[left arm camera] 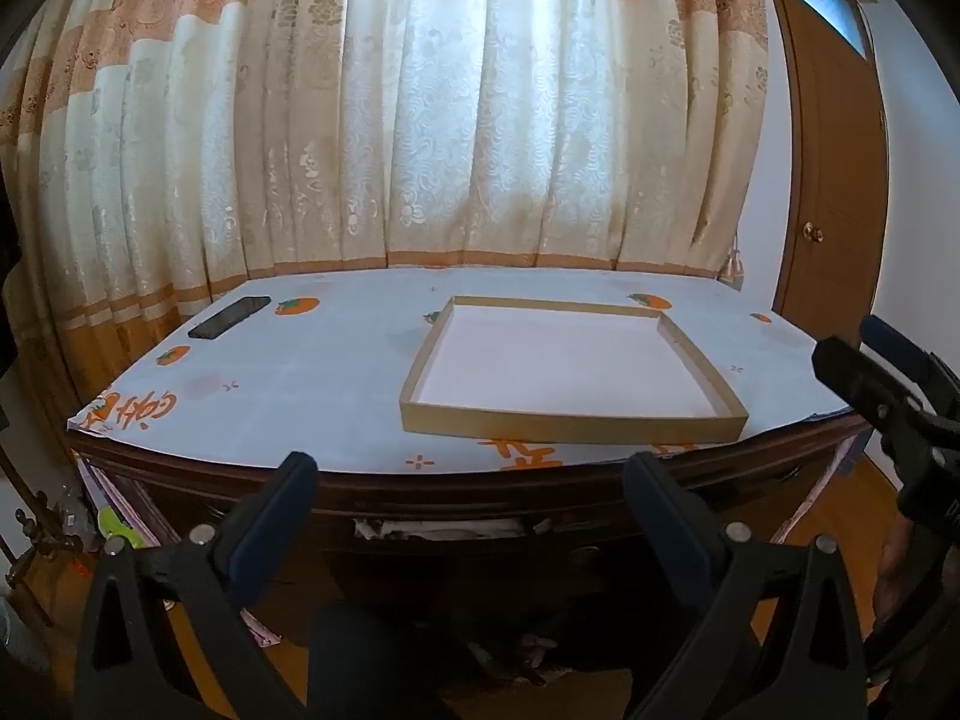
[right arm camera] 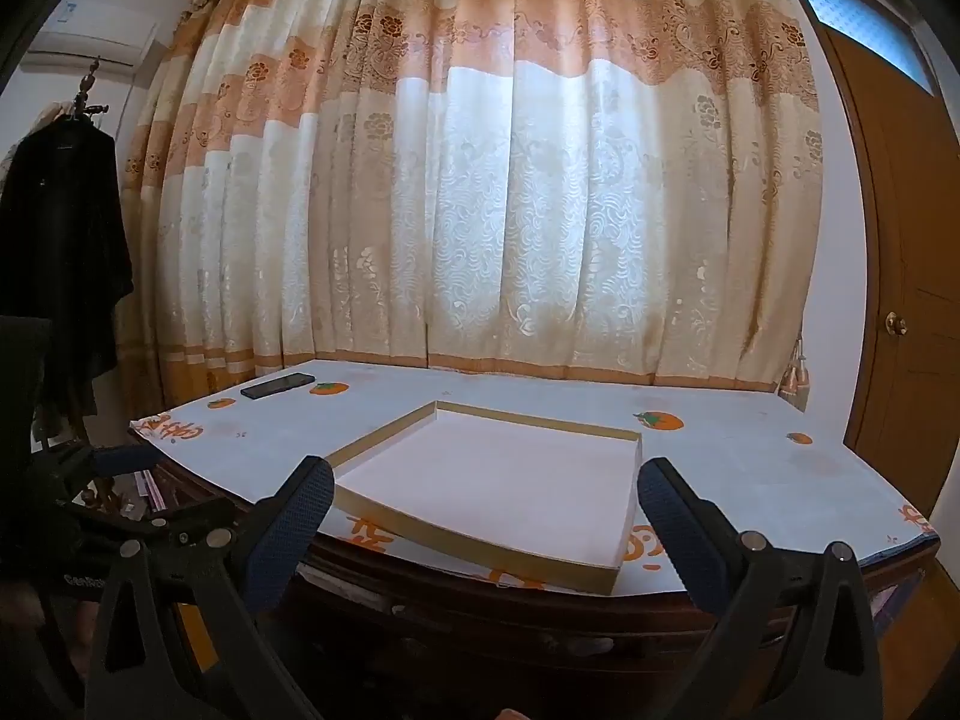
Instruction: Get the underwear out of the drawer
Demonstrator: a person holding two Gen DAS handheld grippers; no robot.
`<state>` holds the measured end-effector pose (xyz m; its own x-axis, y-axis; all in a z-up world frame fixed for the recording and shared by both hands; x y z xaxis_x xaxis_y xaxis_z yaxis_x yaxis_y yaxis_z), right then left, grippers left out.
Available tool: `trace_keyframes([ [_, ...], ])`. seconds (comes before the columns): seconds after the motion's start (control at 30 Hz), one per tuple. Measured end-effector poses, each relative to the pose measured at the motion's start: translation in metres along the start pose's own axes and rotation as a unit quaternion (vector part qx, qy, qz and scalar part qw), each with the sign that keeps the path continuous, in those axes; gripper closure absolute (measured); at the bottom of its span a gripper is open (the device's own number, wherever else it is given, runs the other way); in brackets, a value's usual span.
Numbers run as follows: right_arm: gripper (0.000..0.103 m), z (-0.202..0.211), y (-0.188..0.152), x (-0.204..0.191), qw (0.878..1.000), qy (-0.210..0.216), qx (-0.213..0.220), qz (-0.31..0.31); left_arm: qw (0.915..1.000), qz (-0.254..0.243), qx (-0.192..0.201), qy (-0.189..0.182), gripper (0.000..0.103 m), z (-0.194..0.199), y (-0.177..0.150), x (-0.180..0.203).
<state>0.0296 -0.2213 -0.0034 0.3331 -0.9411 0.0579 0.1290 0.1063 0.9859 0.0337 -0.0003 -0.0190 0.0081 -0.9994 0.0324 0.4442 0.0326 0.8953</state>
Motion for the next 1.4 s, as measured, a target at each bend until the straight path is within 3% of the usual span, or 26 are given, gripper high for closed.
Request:
trace_keyframes([
  [1.4,0.0,-0.0011,-0.0064,-0.0039,1.0,0.002,-0.009,0.002,1.0,0.001,0.003,-0.002,0.0,0.0018,0.0033,-0.0035],
])
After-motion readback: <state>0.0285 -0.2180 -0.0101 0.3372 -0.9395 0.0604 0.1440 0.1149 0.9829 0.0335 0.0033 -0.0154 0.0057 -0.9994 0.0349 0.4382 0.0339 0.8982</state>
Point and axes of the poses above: each gripper's, at about its wrist camera, not at the fingertips, and z roughly against the way its jaws point, x to its right, y to its top, the point moved 4 cm from there along -z, roughly the way its jaws point, and after that the axes turned 1 degree about -y, right-handed, at the moved point
